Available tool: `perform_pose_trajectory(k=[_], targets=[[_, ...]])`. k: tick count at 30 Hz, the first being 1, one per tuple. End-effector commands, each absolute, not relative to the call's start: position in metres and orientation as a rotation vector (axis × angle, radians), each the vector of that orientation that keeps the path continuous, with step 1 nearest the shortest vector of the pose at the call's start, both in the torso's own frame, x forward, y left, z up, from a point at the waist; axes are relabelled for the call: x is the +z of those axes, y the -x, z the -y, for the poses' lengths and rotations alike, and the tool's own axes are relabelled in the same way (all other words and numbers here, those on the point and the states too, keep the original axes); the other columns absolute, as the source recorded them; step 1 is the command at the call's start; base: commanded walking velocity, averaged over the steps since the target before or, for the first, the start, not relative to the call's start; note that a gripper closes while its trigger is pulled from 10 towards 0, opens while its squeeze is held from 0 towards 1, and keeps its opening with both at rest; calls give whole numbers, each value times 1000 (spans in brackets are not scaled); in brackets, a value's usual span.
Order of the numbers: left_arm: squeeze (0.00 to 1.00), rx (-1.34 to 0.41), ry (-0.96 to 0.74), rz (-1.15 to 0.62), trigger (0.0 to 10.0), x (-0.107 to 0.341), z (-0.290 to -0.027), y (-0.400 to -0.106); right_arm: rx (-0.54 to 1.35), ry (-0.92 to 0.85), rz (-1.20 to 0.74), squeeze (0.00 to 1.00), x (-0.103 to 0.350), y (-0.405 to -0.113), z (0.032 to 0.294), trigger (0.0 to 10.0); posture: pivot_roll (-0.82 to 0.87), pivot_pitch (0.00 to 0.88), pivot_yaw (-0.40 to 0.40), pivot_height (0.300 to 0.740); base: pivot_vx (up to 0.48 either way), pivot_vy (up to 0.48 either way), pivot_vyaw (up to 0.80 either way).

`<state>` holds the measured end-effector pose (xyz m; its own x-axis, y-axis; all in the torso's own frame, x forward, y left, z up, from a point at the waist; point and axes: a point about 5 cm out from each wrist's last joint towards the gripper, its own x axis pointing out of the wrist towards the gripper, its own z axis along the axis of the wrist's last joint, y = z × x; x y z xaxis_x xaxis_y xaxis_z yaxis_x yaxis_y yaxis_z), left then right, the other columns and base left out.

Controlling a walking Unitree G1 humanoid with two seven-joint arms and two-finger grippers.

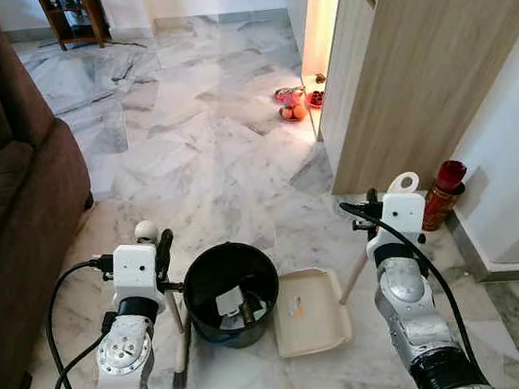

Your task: Sweep floor

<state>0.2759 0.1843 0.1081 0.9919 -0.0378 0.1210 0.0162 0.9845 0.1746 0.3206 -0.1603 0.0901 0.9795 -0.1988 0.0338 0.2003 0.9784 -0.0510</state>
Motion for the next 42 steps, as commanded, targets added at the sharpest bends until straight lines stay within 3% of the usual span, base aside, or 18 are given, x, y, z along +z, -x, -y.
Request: perform_pose_trajectory(k=[1, 8, 42], targets=[[0, -30, -183, 150, 10000, 114, -185, -279, -188, 42, 74, 0, 98, -325, 157, 10000, -62, 38, -13, 740, 0, 0, 0], [0, -42, -191, 150, 10000, 115, -185, -280, -181, 32, 88, 0, 103, -327, 154, 10000, -29, 78, -4, 740, 0, 0, 0], [0, -21, -188, 154, 10000, 116, -183, -279, -121, 36, 88, 0, 104, -327, 149, 10000, 2, 111, -26, 740, -21, 0, 0]])
